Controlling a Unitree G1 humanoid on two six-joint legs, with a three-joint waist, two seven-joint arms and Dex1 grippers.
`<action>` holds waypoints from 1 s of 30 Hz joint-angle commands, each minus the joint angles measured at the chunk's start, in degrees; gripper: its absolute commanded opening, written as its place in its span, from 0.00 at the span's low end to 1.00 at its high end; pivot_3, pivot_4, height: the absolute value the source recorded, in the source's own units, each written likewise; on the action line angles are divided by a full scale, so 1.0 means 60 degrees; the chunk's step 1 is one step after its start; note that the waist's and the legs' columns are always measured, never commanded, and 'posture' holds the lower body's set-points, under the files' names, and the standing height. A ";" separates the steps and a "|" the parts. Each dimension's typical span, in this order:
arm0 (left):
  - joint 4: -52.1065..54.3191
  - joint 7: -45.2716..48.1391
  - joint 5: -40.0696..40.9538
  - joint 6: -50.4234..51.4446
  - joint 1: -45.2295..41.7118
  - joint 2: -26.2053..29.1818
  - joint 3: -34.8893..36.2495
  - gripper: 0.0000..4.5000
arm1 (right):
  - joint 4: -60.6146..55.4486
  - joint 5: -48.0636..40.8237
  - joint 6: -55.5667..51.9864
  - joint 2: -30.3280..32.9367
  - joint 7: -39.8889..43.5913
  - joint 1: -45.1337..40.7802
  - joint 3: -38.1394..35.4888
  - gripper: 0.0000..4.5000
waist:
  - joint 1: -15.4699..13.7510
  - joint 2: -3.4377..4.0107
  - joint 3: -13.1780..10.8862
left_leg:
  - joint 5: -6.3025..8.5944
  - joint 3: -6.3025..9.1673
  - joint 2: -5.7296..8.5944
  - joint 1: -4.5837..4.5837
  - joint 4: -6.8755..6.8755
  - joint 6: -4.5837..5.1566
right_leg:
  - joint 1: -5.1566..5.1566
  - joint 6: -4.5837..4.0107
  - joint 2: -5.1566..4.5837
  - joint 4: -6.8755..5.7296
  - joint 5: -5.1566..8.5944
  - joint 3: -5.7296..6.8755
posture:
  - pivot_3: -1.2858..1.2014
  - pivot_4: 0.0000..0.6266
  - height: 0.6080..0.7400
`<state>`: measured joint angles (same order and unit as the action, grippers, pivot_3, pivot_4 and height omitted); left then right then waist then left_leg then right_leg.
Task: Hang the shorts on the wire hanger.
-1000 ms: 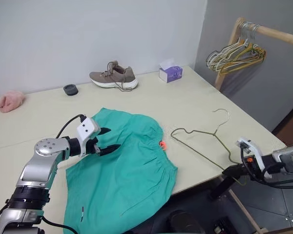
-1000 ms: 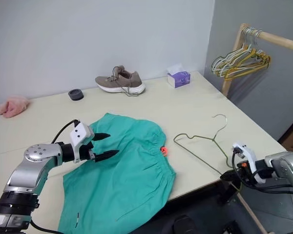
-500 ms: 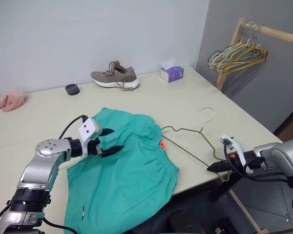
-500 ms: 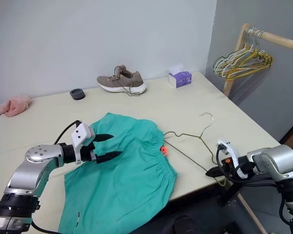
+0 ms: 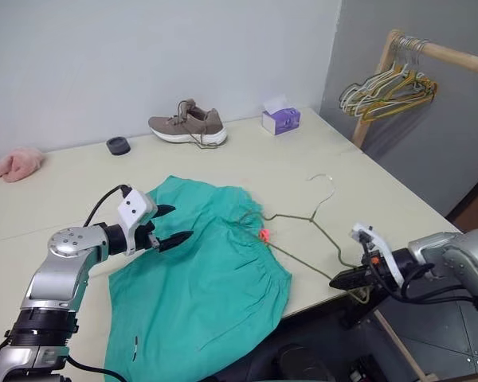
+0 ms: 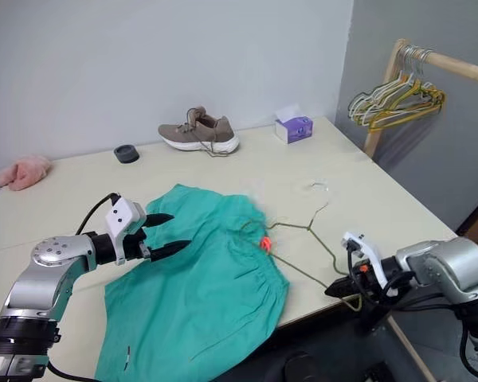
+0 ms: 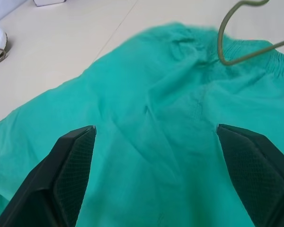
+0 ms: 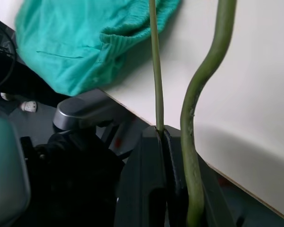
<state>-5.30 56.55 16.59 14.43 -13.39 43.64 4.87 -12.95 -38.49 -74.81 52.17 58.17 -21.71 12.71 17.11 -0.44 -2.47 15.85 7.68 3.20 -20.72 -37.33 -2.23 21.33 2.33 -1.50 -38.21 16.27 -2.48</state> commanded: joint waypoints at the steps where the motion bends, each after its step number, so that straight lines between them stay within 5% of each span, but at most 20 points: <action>1: 0.0035 -0.0046 -0.0051 -0.0205 -0.0134 0.0211 0.0298 0.96 | 0.0082 0.0370 0.0417 -0.0014 -0.0248 -0.0196 0.0046 0.00 | -0.0006 -0.0001 0.0001 | 0.0000 0.0000 0.0000 0.0000 0.0000 0.0000 | 0.0001 0.0000 0.0000 0.0000 0.0000 0.0000 | 0.39 0.00 1.00; 15: 0.1139 0.1035 0.0809 0.0491 0.0529 0.0368 0.0239 0.96 | 0.0608 -0.0404 -0.0206 0.0629 -0.0197 0.0850 -0.1769 0.00 | -0.0225 -0.0003 0.0002 | 0.0001 -0.0004 -0.0001 -0.0004 0.0006 0.0001 | 0.0003 0.0000 0.0000 0.0007 0.0000 -0.0002 | 0.39 0.00 1.00; 30: 0.0943 0.0872 0.0663 0.0511 0.0115 0.0252 0.0178 0.96 | 0.0501 -0.0572 -0.0790 0.0563 -0.0634 0.1643 -0.2375 0.00 | -0.0296 0.0012 0.0010 | 0.0003 -0.0009 0.0002 -0.0004 -0.0058 0.0006 | -0.0003 0.0004 0.0002 -0.0038 -0.0003 -0.0003 | 0.38 0.00 1.00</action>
<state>-0.15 61.92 20.23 18.22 -11.61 44.86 4.86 -8.76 -40.69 -79.36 54.86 53.94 -11.69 0.59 15.33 -0.37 -2.40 15.88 7.62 3.22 -20.75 -37.71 -2.17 21.31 2.36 -1.48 -38.47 16.25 -2.49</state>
